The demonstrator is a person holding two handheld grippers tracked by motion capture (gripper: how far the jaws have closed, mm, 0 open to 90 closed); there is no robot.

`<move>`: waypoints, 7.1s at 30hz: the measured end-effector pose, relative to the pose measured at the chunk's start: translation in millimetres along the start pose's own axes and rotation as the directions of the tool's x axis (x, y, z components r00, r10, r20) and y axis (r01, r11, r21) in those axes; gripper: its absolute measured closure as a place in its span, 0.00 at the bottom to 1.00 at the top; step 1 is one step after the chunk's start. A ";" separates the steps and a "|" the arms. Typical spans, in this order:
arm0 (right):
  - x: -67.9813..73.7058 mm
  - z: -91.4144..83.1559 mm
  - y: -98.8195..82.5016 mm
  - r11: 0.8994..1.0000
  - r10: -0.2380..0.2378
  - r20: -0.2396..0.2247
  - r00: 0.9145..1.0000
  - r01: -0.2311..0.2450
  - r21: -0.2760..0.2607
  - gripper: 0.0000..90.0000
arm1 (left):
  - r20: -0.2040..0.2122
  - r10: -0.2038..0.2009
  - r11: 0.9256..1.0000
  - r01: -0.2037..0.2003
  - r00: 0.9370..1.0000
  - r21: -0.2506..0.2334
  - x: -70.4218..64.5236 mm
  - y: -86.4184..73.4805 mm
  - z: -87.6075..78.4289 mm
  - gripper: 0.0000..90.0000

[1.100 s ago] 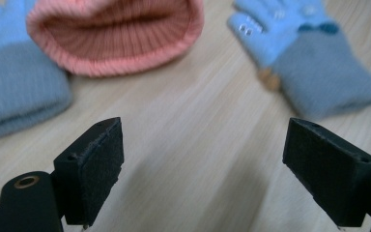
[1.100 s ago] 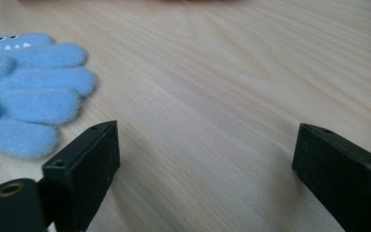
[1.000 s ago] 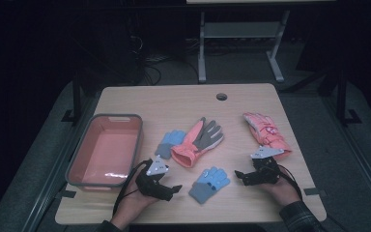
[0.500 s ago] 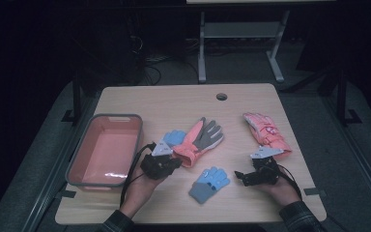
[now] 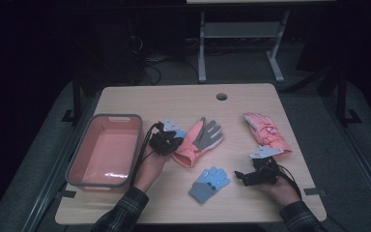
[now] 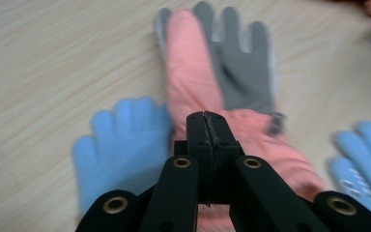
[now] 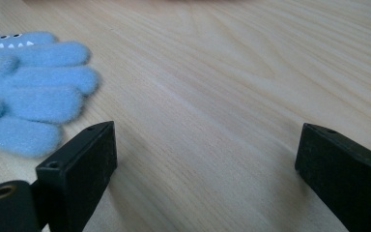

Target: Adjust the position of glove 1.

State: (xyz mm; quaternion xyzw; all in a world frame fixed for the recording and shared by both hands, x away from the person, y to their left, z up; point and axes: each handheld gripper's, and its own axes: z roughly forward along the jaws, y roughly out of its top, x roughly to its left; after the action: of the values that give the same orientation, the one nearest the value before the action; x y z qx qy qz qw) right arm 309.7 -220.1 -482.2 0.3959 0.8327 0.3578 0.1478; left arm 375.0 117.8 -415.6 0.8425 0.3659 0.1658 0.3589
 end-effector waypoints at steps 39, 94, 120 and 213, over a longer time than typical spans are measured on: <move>0.1 0.0 0.0 1.000 0.000 -0.001 1.000 0.000 0.001 0.08 | -0.099 -0.044 0.993 0.054 0.994 0.103 25.9 -15.1 32.5 0.75; 0.0 0.1 0.0 1.000 -0.001 -0.001 1.000 0.001 0.001 0.08 | 0.193 -0.070 0.996 0.078 0.979 -0.038 -9.1 16.5 -39.1 0.95; 0.1 0.0 0.0 1.000 -0.001 -0.001 1.000 0.001 0.001 0.08 | 0.323 0.055 0.993 -0.086 0.945 0.084 -104.4 -10.1 -4.7 0.94; 102.7 -11.7 23.0 0.986 -0.149 -0.447 0.882 0.166 -0.001 1.00 | 0.382 0.104 0.977 -0.167 0.918 0.136 -77.1 -58.2 -18.6 0.99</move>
State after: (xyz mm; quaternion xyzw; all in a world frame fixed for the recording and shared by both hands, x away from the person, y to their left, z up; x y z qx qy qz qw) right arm 250.1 -137.3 -453.9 0.2373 0.8801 0.4104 -0.0255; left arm 283.7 97.7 -446.4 0.9088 0.2442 -0.0034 0.3381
